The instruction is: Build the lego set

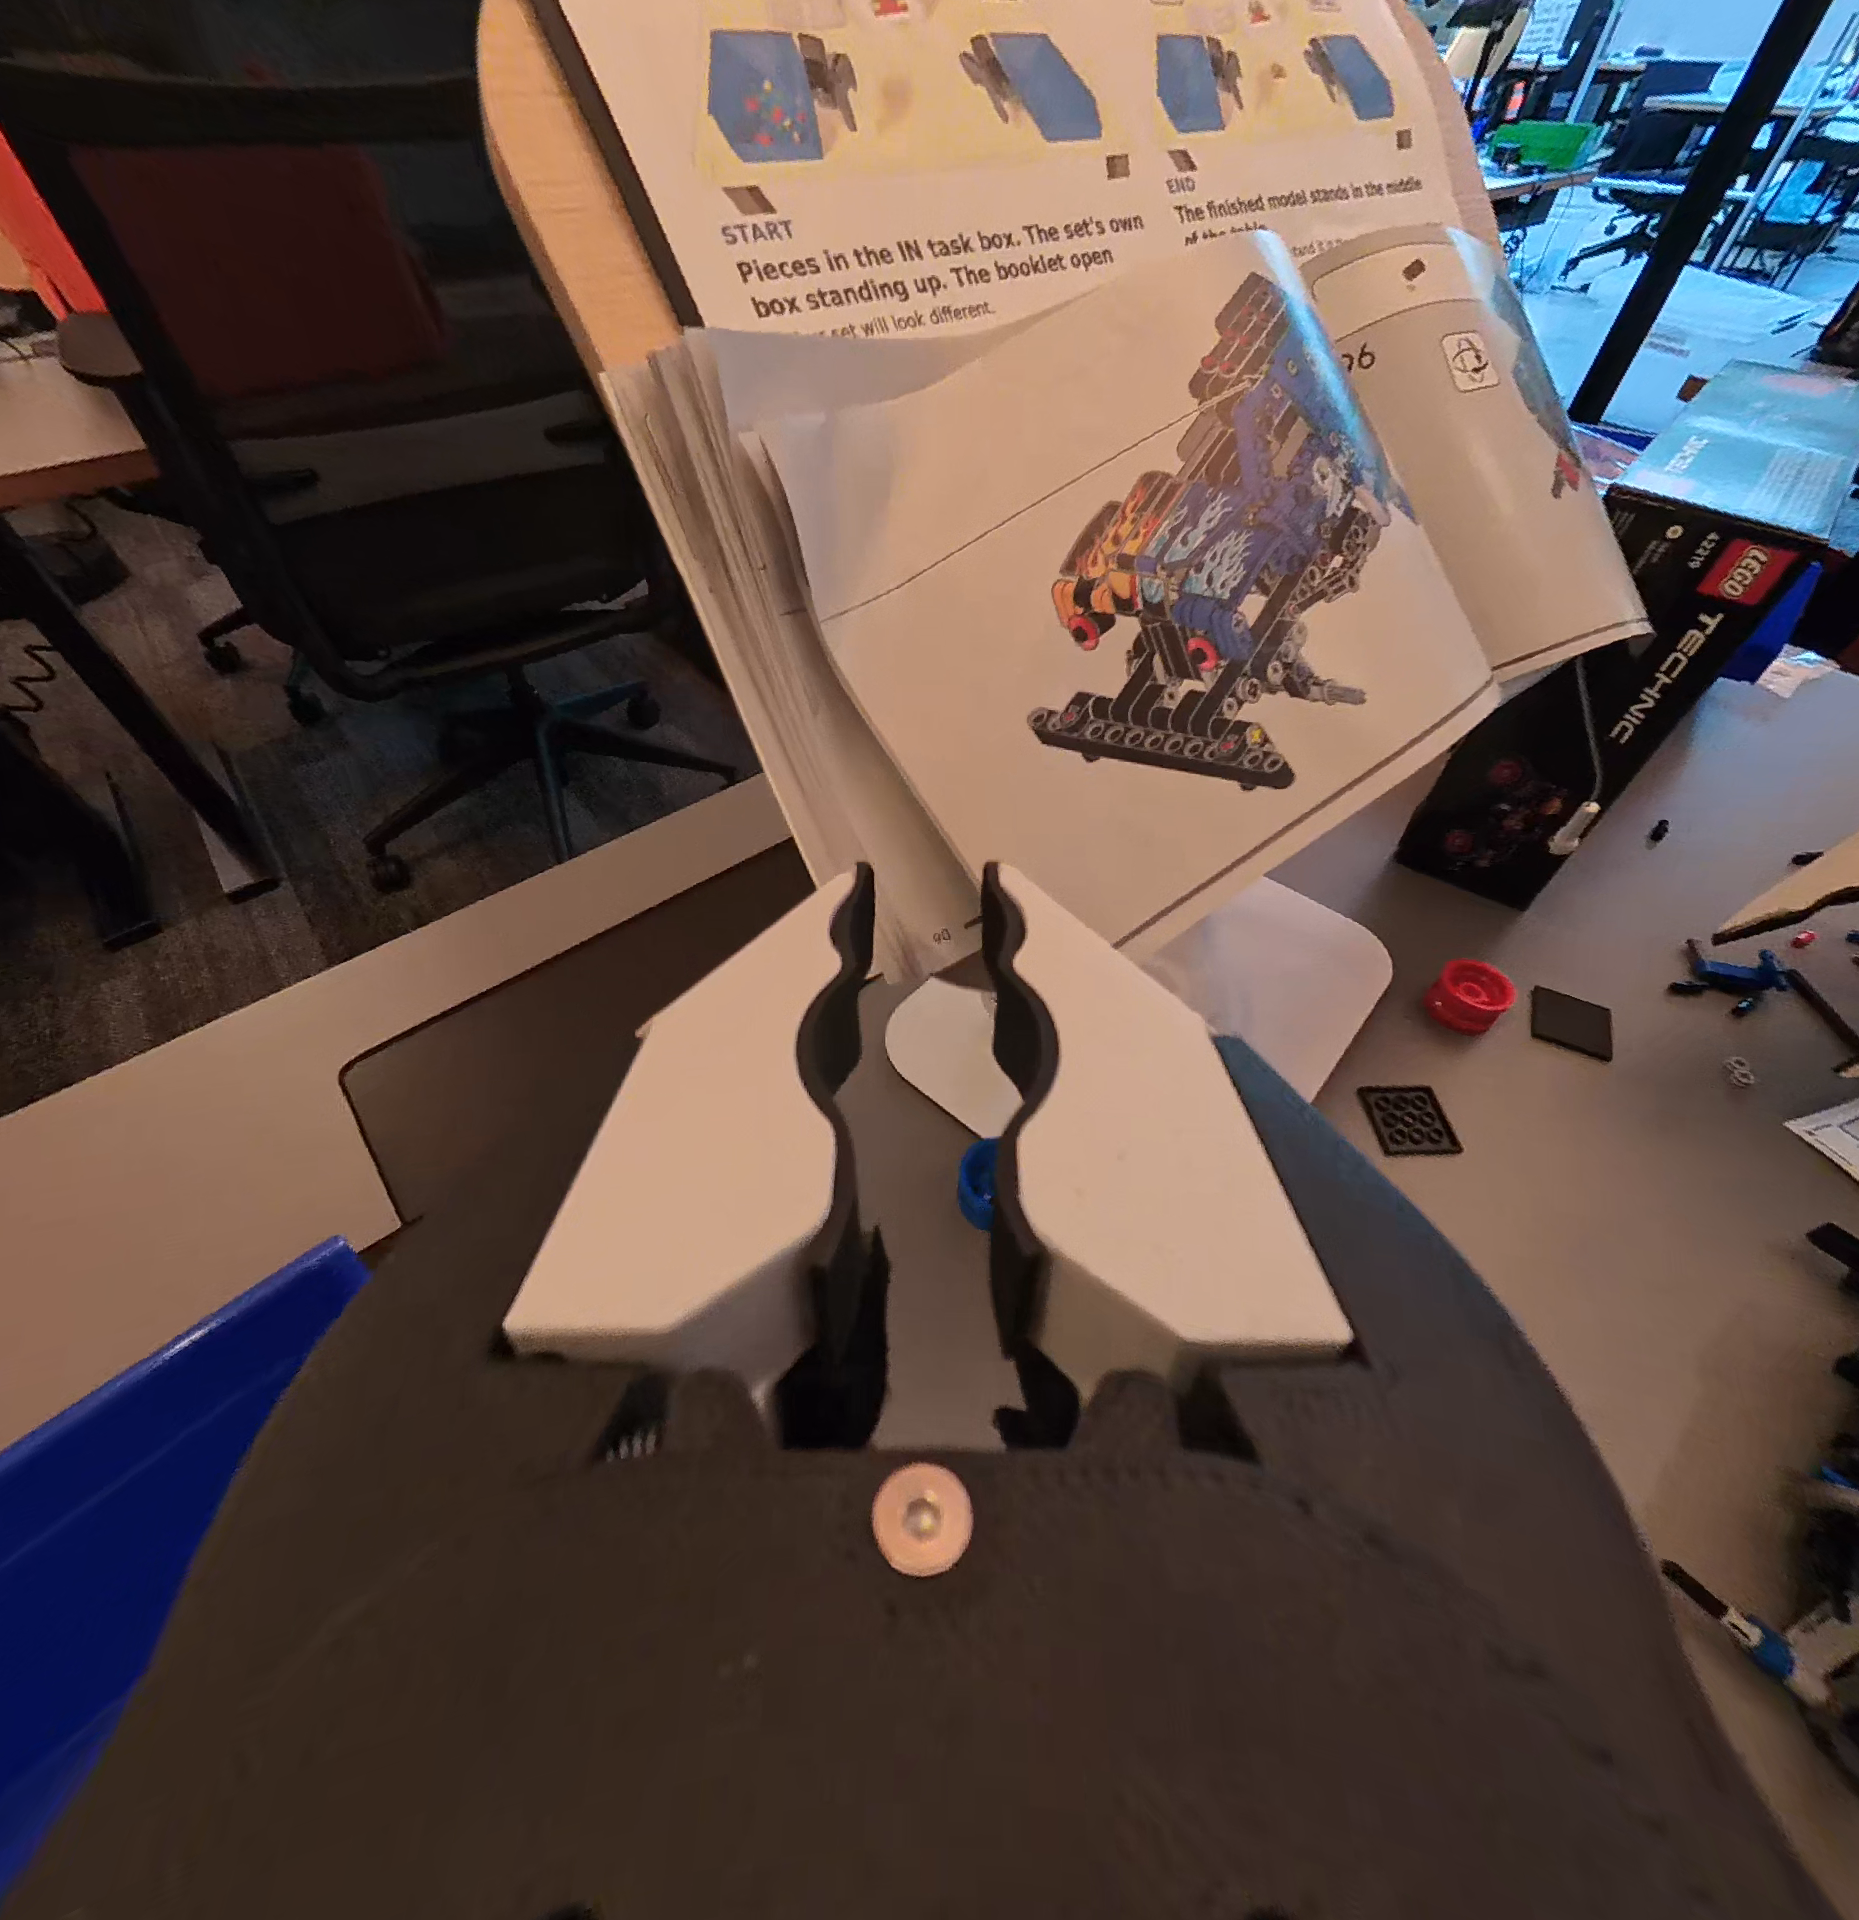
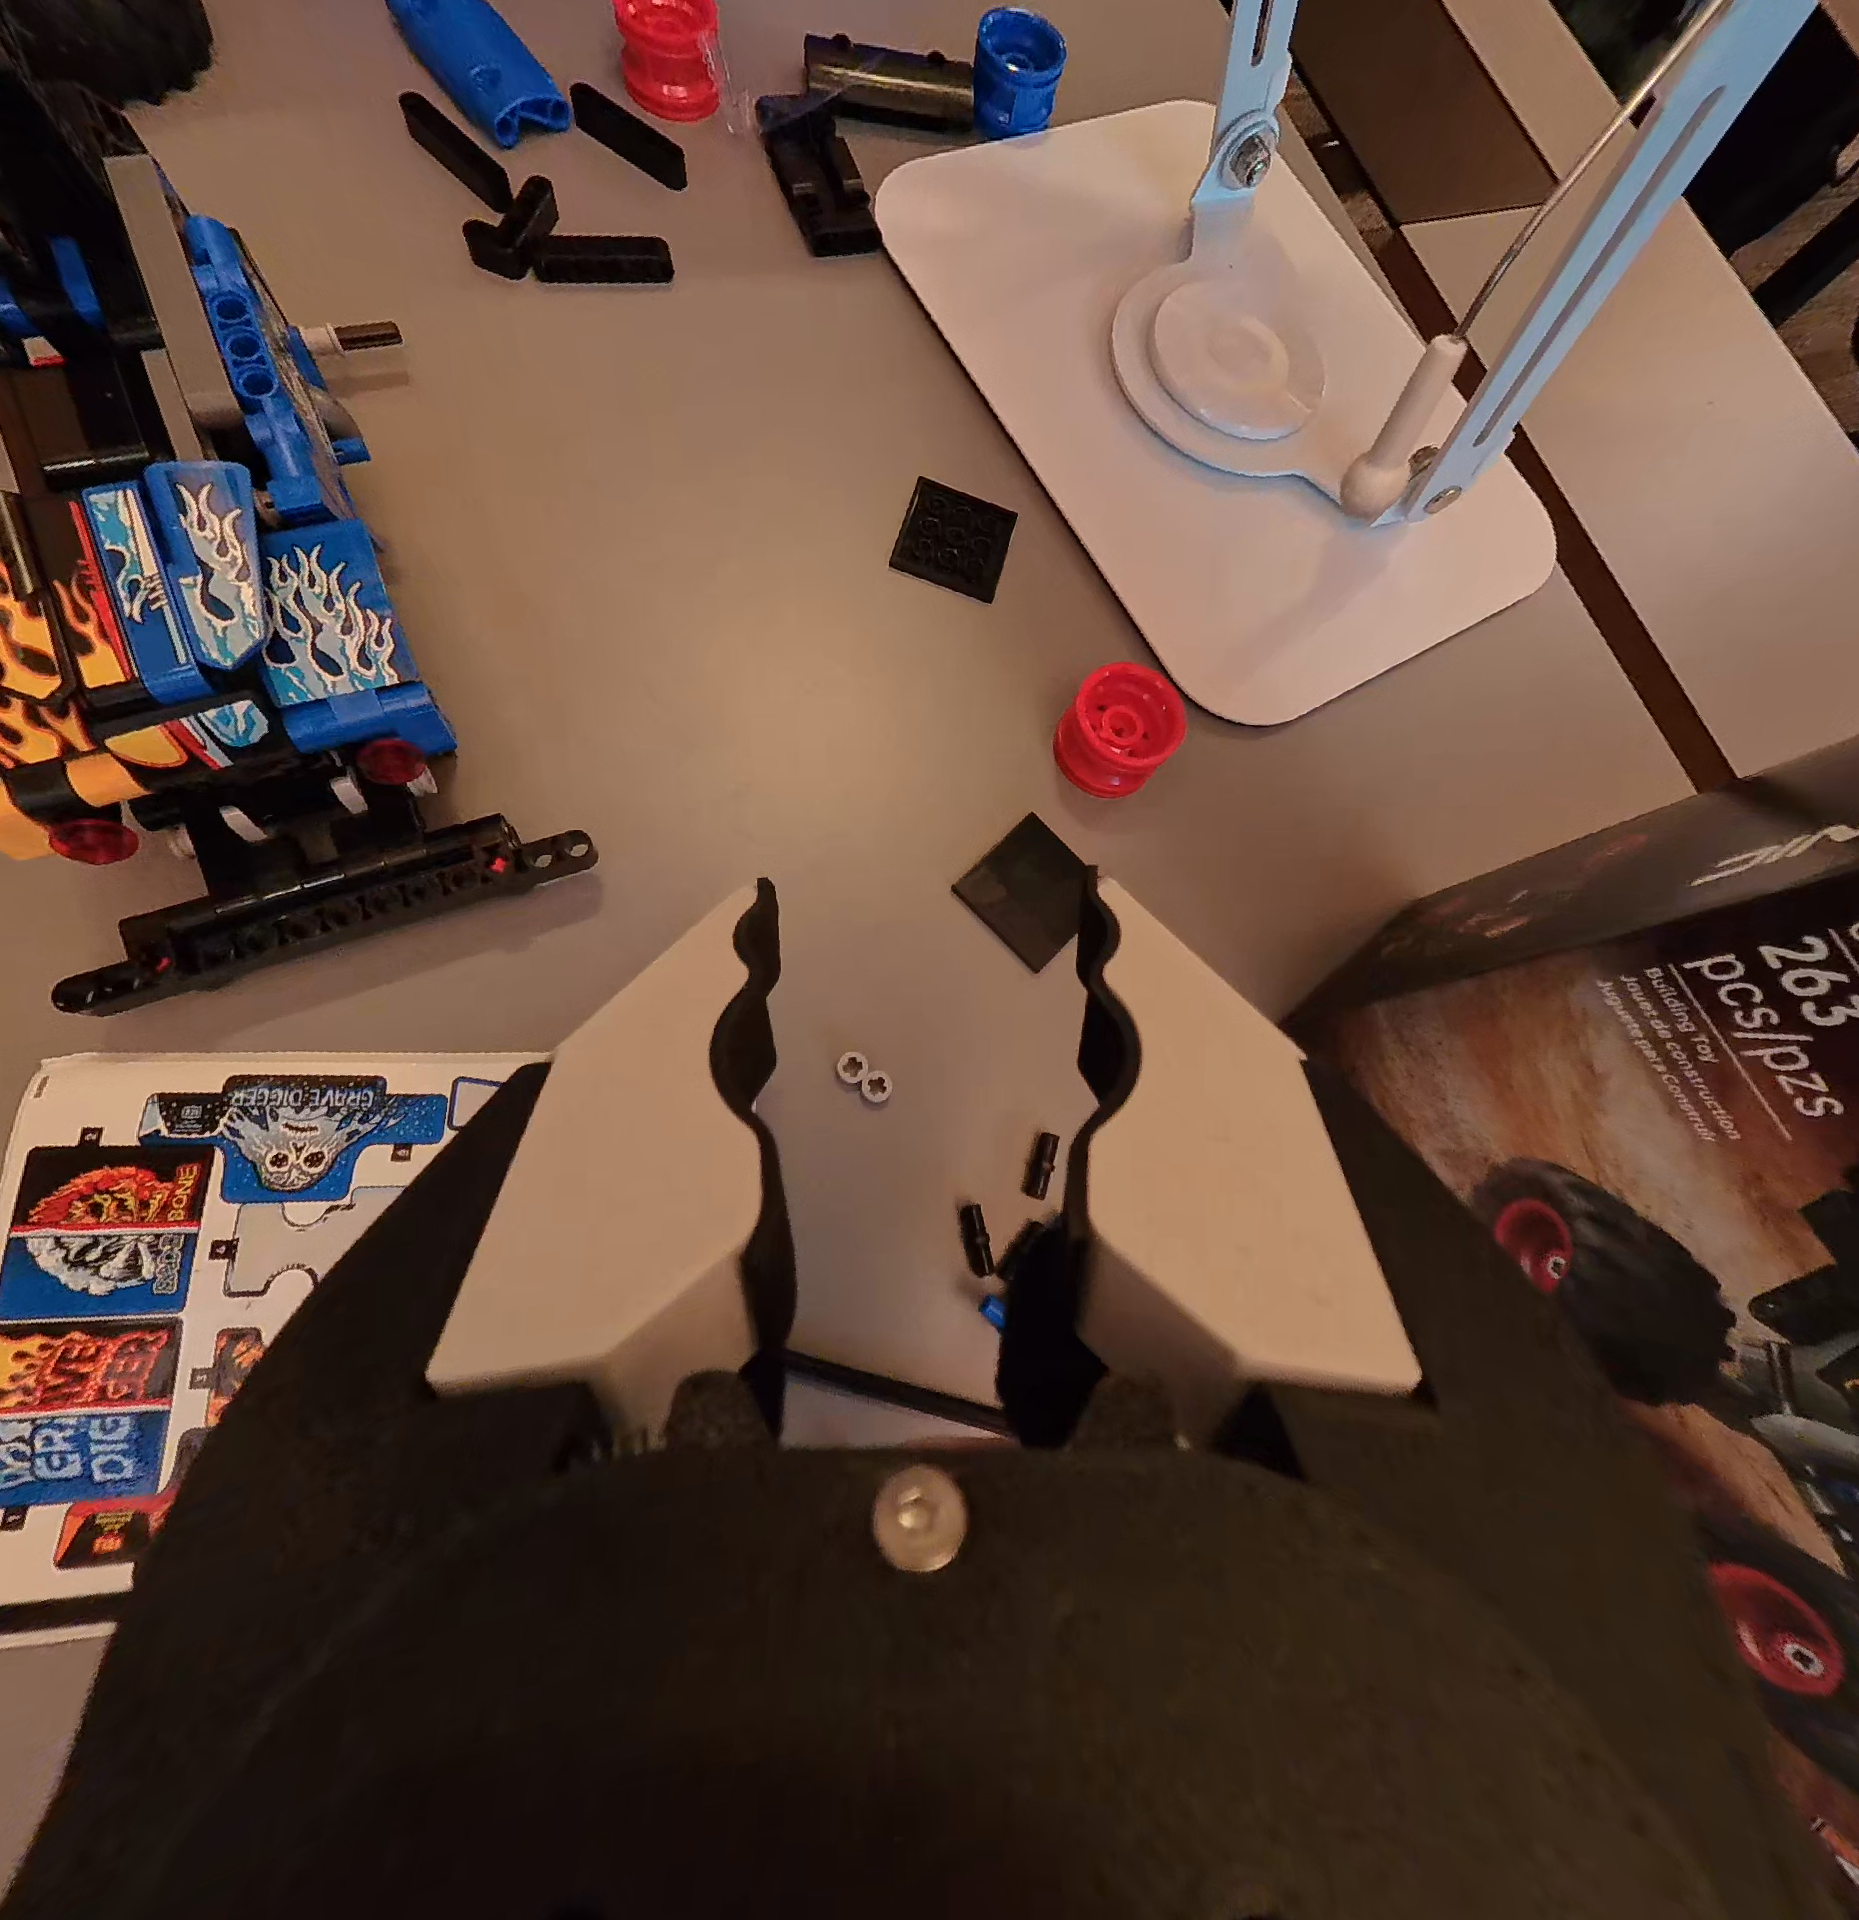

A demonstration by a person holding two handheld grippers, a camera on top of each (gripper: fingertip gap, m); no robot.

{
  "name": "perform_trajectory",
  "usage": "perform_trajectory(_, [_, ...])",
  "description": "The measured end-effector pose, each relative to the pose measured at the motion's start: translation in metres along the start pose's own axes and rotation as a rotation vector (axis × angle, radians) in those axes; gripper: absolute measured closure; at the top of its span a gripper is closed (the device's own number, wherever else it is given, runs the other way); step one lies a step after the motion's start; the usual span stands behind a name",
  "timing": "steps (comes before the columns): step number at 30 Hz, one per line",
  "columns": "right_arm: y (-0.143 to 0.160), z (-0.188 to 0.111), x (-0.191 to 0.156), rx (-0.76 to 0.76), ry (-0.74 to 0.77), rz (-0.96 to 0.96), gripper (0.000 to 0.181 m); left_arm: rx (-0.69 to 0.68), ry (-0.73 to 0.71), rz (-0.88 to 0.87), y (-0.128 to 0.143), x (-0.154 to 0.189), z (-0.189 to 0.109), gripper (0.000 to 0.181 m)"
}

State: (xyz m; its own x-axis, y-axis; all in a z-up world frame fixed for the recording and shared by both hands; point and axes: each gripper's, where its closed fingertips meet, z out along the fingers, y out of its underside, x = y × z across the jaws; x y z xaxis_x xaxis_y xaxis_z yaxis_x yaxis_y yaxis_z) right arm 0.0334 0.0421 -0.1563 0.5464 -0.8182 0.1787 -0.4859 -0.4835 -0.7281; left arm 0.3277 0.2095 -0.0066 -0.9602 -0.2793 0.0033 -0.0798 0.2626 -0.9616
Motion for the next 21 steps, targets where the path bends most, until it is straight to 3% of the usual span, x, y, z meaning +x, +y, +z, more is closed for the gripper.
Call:
perform_trajectory(11, [0.001,0.003,-0.002,-0.006,-0.003,-0.004,0.124,-0.099,0.138,-0.039,0.019,0.023,0.008,0.162])
perform_trajectory(21, [-0.004,0.005,-0.005,0.009,-0.005,-0.026,0.124,0.038,0.261,-0.102,-0.003,0.038,0.003,0.171])
